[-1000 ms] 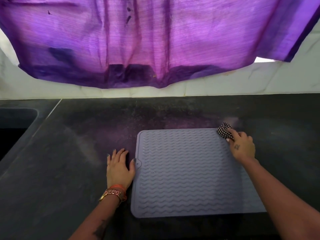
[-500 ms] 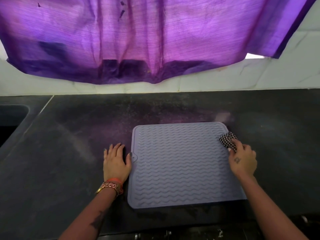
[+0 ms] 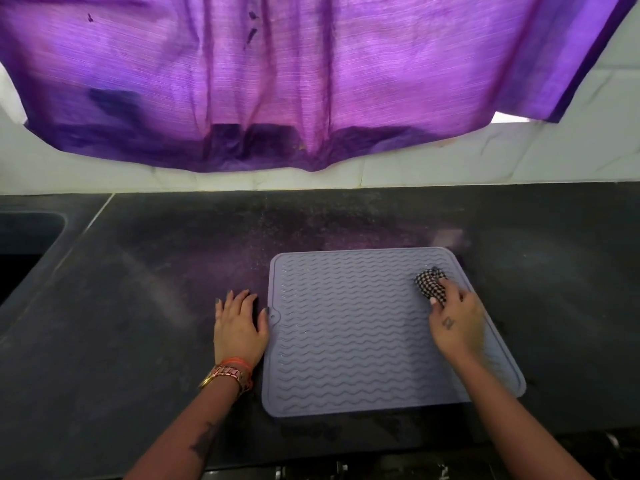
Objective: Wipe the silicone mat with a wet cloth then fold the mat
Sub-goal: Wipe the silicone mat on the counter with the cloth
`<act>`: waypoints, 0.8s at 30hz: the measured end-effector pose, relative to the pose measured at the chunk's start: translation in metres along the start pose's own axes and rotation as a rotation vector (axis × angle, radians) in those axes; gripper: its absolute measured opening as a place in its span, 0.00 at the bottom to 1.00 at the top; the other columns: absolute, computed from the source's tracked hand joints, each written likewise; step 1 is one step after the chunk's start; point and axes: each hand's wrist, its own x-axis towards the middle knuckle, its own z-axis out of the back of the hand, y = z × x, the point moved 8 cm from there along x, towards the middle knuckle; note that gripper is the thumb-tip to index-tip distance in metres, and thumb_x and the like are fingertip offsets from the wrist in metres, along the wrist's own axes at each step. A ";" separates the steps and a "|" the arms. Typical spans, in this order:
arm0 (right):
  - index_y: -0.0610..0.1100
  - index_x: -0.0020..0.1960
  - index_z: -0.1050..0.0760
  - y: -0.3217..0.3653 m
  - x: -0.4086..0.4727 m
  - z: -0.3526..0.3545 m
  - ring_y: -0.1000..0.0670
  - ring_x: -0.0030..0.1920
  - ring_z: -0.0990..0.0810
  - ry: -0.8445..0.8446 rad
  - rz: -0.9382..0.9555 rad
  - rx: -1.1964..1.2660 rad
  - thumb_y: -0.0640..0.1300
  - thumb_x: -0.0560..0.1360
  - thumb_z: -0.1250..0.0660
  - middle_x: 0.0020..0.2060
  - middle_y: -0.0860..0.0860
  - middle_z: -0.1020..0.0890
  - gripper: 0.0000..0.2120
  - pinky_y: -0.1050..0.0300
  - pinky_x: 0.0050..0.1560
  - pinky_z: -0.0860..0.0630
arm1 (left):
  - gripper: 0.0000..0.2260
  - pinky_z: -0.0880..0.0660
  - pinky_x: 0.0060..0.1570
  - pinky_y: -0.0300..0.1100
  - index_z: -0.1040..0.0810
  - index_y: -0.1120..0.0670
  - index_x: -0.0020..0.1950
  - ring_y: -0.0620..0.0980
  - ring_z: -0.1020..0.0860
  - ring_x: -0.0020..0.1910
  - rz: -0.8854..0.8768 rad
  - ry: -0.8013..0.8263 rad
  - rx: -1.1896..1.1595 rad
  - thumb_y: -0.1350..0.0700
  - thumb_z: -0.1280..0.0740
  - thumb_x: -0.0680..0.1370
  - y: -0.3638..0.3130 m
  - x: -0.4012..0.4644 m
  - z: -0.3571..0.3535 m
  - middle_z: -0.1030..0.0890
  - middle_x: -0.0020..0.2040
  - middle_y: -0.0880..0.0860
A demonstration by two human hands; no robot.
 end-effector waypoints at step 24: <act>0.47 0.66 0.31 0.140 -0.056 -0.051 0.43 0.57 0.28 0.160 0.293 0.188 0.45 0.73 0.36 0.59 0.43 0.29 0.21 0.53 0.57 0.30 | 0.19 0.55 0.75 0.49 0.29 0.55 0.67 0.54 0.41 0.74 0.011 -0.013 -0.027 0.50 0.41 0.78 0.001 0.001 0.001 0.31 0.70 0.54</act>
